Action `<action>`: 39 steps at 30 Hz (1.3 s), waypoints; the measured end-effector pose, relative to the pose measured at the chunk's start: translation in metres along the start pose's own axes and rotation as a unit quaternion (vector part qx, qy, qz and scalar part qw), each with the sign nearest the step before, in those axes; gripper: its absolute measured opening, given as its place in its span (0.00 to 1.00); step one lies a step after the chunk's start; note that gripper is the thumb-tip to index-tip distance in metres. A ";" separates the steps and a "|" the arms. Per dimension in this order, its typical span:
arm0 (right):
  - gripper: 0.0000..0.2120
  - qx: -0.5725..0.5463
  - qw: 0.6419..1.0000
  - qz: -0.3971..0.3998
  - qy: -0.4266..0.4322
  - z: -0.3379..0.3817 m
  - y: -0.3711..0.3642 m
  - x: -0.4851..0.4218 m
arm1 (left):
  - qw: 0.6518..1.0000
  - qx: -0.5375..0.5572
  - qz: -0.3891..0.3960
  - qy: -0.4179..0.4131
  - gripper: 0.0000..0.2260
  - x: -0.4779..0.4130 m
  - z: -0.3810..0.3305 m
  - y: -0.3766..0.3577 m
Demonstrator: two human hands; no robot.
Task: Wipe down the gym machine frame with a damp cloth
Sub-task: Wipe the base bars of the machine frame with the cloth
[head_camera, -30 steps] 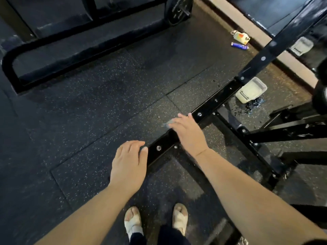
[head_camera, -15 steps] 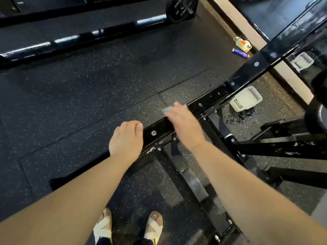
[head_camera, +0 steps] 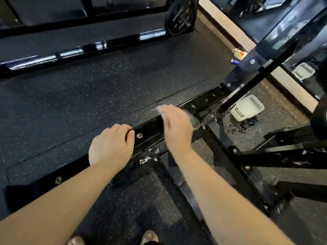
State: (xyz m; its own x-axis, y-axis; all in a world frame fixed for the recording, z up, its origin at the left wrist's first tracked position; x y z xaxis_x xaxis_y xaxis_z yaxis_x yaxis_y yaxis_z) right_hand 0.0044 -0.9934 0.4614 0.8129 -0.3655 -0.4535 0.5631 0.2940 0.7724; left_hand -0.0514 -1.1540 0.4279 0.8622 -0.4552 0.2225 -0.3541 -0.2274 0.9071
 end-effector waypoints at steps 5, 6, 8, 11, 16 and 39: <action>0.13 -0.003 0.994 -0.046 0.097 -0.022 0.005 0.015 | 0.999 -0.014 -0.036 -0.030 0.17 0.006 -0.003 0.003; 0.14 0.011 0.994 -0.078 0.070 -0.047 0.015 0.009 | 0.998 -0.015 -0.048 -0.040 0.17 0.007 -0.004 0.004; 0.15 0.002 0.993 -0.114 -0.011 -0.103 0.031 -0.007 | 0.997 -0.028 -0.060 -0.051 0.17 0.005 -0.006 0.004; 0.17 -0.124 0.967 -0.162 -0.152 -0.151 0.035 -0.014 | 0.993 -0.047 -0.087 -0.068 0.16 0.003 -0.009 0.008; 0.19 -0.267 0.905 -0.293 -0.157 -0.100 -0.004 0.036 | 0.987 -0.066 -0.124 -0.072 0.15 0.000 -0.007 0.008; 0.24 -0.339 0.896 -0.273 -0.092 -0.155 -0.010 0.039 | 0.986 -0.061 -0.097 -0.118 0.20 -0.027 -0.085 -0.016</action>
State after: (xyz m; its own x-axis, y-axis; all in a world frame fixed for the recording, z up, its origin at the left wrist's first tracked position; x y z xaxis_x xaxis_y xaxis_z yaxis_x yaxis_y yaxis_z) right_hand 0.0533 -0.8734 0.3673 0.3855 -0.7393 -0.5520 0.8809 0.4730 -0.0183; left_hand -0.0385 -1.0648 0.4378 0.7962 -0.6040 -0.0360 -0.1324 -0.2320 0.9637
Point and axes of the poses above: each hand's wrist, its own x-axis away from the middle knuckle, its own y-axis out of the back of the hand, z = x × y, the point moved 10 cm from there along -x, towards the middle knuckle, and after that the axes turned 3 degrees about z, right-handed, at the moved point
